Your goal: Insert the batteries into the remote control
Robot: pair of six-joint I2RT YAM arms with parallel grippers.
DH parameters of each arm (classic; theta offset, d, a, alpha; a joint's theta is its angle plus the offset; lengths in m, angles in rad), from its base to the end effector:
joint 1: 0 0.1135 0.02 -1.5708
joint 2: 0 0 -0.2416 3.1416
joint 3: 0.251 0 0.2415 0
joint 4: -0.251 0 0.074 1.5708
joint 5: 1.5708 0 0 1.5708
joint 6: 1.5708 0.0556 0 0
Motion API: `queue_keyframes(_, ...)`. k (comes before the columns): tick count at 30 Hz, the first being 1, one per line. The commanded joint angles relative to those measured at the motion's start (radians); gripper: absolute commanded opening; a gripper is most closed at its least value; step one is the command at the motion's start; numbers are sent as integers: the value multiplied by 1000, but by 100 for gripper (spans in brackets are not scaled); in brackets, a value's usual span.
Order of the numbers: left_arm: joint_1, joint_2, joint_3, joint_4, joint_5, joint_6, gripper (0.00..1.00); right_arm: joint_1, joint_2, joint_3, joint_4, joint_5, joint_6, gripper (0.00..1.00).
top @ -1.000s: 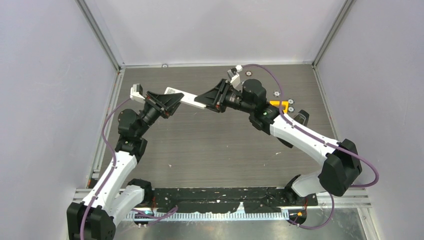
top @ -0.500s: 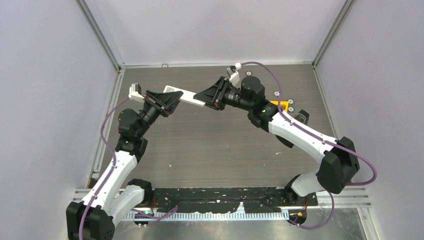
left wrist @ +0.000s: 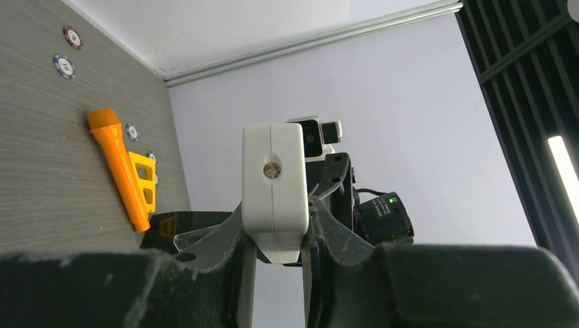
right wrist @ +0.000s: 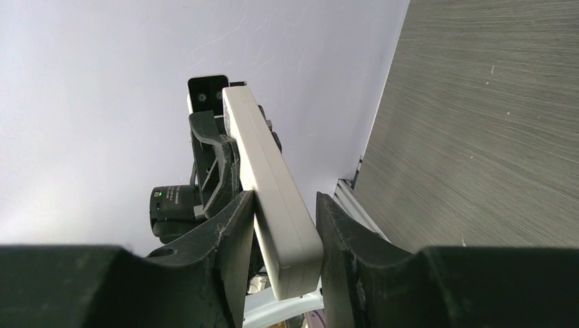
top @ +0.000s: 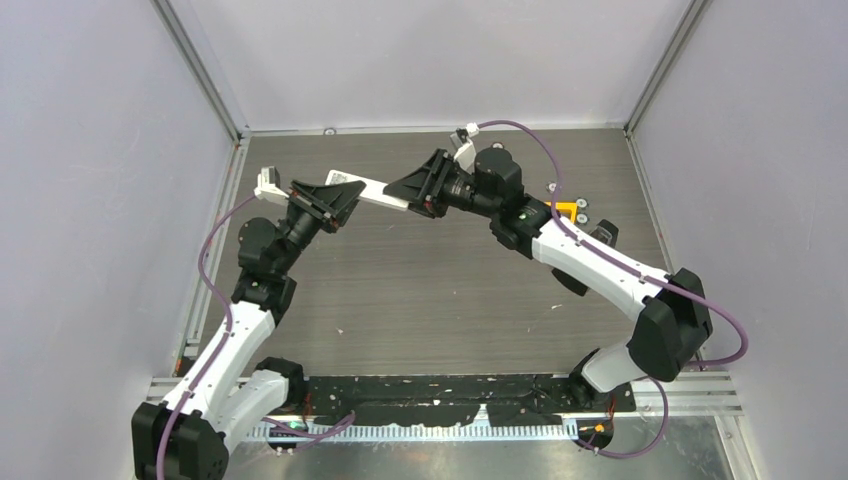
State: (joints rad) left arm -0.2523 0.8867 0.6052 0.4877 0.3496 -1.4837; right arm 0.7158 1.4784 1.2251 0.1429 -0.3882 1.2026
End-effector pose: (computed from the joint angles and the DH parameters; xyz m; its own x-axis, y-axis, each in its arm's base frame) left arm 0.2202 -0.0764 0.3192 -0.5398 -0.8274 -0.1550 0.2462 0.0209 -0.9690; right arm 0.2608 0.2547 0.3397 -0.8615 0.3953 -0.3188 -0.2432 0.2300 0.9423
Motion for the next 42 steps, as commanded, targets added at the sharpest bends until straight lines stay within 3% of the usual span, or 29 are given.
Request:
queue_keyframes(1, -107, -19, 47, 119, 280, 35, 0, 69, 68, 32, -43, 82, -17, 41)
queue_keyframes(9, -108, -18, 48, 121, 279, 40, 0, 73, 79, 34, -49, 80, -22, 43)
queue_keyframes(19, -104, -48, 81, -13, 230, 144, 0, 72, 42, 32, -68, 75, -60, 62)
queue_keyframes(26, -73, -72, 71, -83, 207, 207, 0, 49, -73, -35, -70, 77, -107, 80)
queue_keyframes(33, -39, -82, 66, -79, 226, 232, 0, -4, -203, -101, -100, 49, -196, 86)
queue_keyframes(39, -25, -70, 89, -83, 293, 275, 0, -86, -293, -107, -92, -64, -324, 88)
queue_keyframes(42, -22, -46, 128, -87, 397, 342, 0, -134, -301, -84, -114, -249, -440, 89)
